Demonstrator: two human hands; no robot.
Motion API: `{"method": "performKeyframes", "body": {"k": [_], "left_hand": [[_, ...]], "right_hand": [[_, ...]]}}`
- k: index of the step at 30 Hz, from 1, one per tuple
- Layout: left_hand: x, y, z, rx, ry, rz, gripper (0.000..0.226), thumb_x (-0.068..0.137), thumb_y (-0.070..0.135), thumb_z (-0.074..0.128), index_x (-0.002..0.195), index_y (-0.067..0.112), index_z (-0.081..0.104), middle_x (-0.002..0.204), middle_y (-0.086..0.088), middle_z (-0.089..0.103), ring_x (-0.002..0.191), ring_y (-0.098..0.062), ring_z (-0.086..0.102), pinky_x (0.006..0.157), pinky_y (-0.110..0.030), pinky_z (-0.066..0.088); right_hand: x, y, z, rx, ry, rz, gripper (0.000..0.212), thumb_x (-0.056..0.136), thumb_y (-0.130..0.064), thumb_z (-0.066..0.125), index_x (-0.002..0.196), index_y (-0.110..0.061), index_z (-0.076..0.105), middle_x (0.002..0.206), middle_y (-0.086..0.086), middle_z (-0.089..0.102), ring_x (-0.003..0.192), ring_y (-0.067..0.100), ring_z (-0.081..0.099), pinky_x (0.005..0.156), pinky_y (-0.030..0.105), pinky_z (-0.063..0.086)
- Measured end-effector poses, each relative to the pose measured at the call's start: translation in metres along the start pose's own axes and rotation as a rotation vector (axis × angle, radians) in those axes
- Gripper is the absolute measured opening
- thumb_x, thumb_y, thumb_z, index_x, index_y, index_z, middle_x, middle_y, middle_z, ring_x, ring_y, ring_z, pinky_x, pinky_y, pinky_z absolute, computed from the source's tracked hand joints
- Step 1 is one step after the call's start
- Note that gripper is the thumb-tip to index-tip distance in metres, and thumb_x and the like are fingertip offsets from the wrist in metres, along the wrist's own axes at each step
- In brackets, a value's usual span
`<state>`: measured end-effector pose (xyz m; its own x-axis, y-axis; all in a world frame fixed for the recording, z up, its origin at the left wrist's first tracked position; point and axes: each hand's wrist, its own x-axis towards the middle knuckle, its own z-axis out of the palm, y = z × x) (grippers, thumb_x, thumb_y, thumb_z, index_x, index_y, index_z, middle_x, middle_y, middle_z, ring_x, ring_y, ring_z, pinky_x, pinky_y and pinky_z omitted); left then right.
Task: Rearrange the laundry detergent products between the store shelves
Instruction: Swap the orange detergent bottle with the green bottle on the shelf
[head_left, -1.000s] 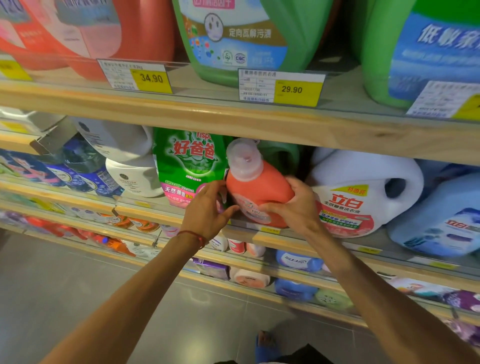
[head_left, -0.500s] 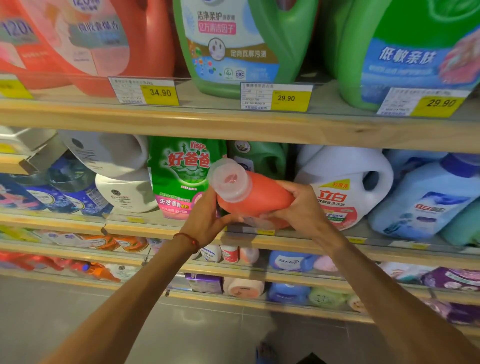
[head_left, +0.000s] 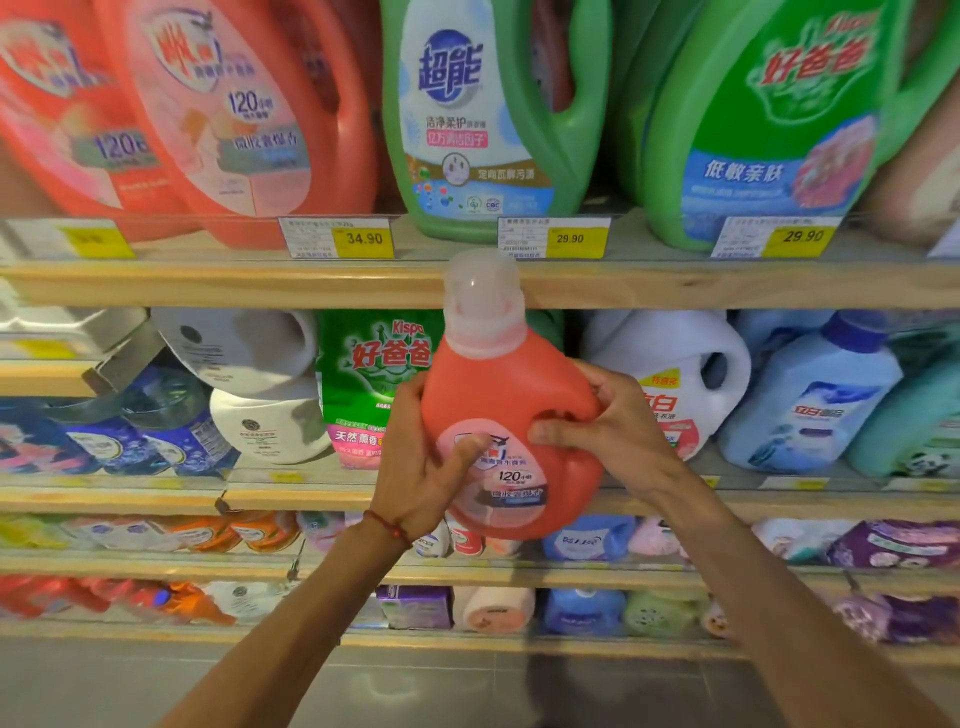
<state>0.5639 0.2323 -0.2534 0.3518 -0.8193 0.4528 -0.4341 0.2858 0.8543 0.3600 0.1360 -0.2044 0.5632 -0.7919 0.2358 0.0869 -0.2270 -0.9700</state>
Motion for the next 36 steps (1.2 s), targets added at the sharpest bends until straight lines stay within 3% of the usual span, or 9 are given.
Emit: {"method": "performKeyframes", "body": {"k": [3,6,14,19,25,27,30,32,36], "left_hand": [[0.002,0.017,0.001,-0.037,0.039,-0.005,0.082,0.077,0.076,0.066,0.138,0.027,0.039,0.125,0.001,0.061,0.109,-0.014,0.068,0.082,-0.043,0.062],[0.006,0.033,-0.001,-0.038,0.035,0.007,0.087,0.077,0.078,0.063,0.138,0.020,0.041,0.124,-0.004,0.063,0.106,-0.017,0.069,0.082,-0.046,0.061],[0.031,0.078,0.003,-0.011,-0.050,0.092,0.076,0.077,0.064,0.067,0.135,0.021,0.045,0.123,0.000,0.066,0.106,-0.011,0.069,0.084,-0.034,0.060],[0.055,0.116,0.017,-0.002,-0.055,0.166,0.062,0.079,0.063,0.067,0.128,0.030,0.048,0.113,0.015,0.070,0.099,0.004,0.069,0.074,-0.009,0.051],[0.092,0.162,0.031,-0.019,-0.084,0.188,0.060,0.077,0.067,0.068,0.122,0.030,0.055,0.108,0.016,0.074,0.097,0.001,0.071,0.079,-0.018,0.057],[0.099,0.172,0.035,-0.040,-0.084,0.192,0.058,0.076,0.069,0.069,0.119,0.031,0.058,0.108,0.016,0.074,0.097,-0.001,0.072,0.079,-0.022,0.058],[0.109,0.187,0.040,-0.046,-0.070,0.205,0.062,0.075,0.071,0.069,0.118,0.029,0.059,0.107,0.013,0.075,0.097,-0.004,0.073,0.080,-0.026,0.059],[0.115,0.197,0.042,-0.055,-0.056,0.212,0.063,0.074,0.070,0.069,0.120,0.027,0.060,0.106,0.014,0.075,0.096,-0.001,0.072,0.079,-0.021,0.057],[0.130,0.218,0.043,-0.061,-0.060,0.242,0.057,0.077,0.068,0.066,0.118,0.028,0.062,0.103,0.021,0.075,0.093,0.003,0.072,0.075,-0.012,0.053]], "right_hand": [[-0.007,-0.015,0.009,-0.002,0.055,-0.015,0.054,0.064,-0.038,0.094,0.113,-0.044,0.073,0.104,-0.006,0.081,0.093,0.010,0.077,0.076,0.022,0.059],[-0.011,-0.026,0.013,-0.008,0.122,-0.052,0.061,0.062,-0.053,0.094,0.115,-0.034,0.071,0.103,-0.002,0.080,0.092,0.015,0.078,0.076,0.025,0.060],[-0.017,-0.061,-0.005,0.058,0.244,-0.108,0.055,0.054,-0.039,0.093,0.102,-0.020,0.073,0.072,-0.011,0.076,0.062,0.003,0.069,0.052,0.018,0.053],[-0.012,-0.093,-0.031,0.093,0.286,-0.172,0.042,0.059,-0.022,0.096,0.094,-0.016,0.074,0.060,-0.014,0.071,0.047,-0.001,0.062,0.046,0.011,0.047],[-0.005,-0.141,-0.061,0.127,0.331,-0.221,0.025,0.066,-0.010,0.092,0.070,-0.024,0.072,0.046,-0.016,0.061,0.036,-0.002,0.053,0.039,0.009,0.040],[-0.003,-0.155,-0.068,0.133,0.333,-0.212,0.034,0.070,-0.008,0.090,0.052,-0.028,0.070,0.041,-0.014,0.058,0.031,-0.001,0.050,0.036,0.011,0.038],[-0.002,-0.174,-0.074,0.134,0.350,-0.195,0.032,0.060,-0.027,0.094,0.044,-0.027,0.066,0.037,-0.010,0.053,0.027,0.005,0.042,0.036,0.017,0.036],[0.003,-0.184,-0.078,0.110,0.366,-0.190,0.038,0.049,-0.041,0.099,0.046,-0.024,0.065,0.035,-0.002,0.047,0.027,0.015,0.037,0.041,0.025,0.036],[0.011,-0.208,-0.083,0.119,0.395,-0.227,0.031,0.046,-0.041,0.096,0.055,-0.023,0.073,0.043,-0.005,0.056,0.031,0.010,0.040,0.041,0.021,0.037]]}}
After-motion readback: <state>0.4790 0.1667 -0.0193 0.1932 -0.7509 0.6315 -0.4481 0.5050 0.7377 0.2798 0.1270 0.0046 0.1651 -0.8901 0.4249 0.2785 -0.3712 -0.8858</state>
